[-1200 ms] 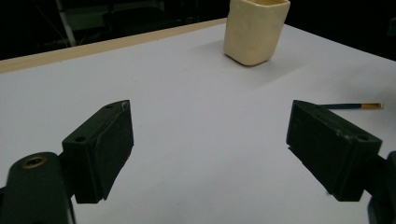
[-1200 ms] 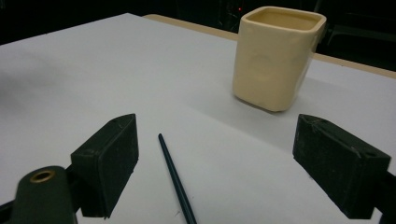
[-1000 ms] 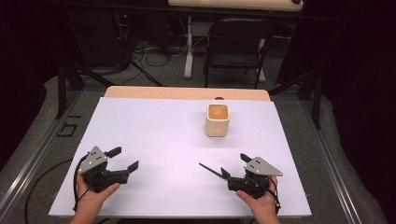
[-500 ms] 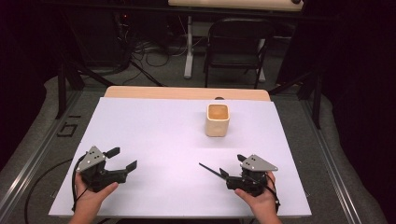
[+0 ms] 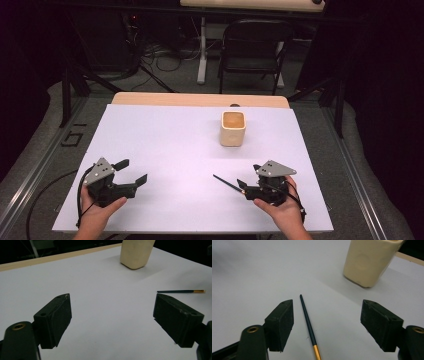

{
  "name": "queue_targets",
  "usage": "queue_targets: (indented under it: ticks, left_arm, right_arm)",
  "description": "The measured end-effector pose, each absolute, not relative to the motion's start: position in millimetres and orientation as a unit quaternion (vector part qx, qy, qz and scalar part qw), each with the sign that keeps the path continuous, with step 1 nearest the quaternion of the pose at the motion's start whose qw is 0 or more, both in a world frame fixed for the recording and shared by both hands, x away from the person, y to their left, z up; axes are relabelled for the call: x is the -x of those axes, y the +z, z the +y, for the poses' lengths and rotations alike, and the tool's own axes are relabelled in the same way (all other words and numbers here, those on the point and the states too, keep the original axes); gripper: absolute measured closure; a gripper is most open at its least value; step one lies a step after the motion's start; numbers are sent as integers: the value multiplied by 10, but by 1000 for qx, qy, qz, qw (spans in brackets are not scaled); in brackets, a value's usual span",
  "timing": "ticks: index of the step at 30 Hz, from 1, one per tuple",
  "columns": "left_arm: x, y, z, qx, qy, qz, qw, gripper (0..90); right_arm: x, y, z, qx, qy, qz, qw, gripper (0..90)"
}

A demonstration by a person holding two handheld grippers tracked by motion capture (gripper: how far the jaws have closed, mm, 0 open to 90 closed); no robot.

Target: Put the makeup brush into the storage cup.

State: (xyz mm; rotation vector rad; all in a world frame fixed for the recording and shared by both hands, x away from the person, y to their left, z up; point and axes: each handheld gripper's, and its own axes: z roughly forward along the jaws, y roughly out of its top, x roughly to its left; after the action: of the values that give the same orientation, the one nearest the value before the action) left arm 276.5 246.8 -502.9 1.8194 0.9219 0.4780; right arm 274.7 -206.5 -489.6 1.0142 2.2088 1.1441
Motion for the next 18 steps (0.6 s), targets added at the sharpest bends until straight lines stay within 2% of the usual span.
queue_targets:
  ticks: [18]
  left_arm:
    - [-2733,-5034,2437,-761,199,376,490,157]
  right_arm:
    - [-2811,-4807,-2042,-342,373,836,213,297]
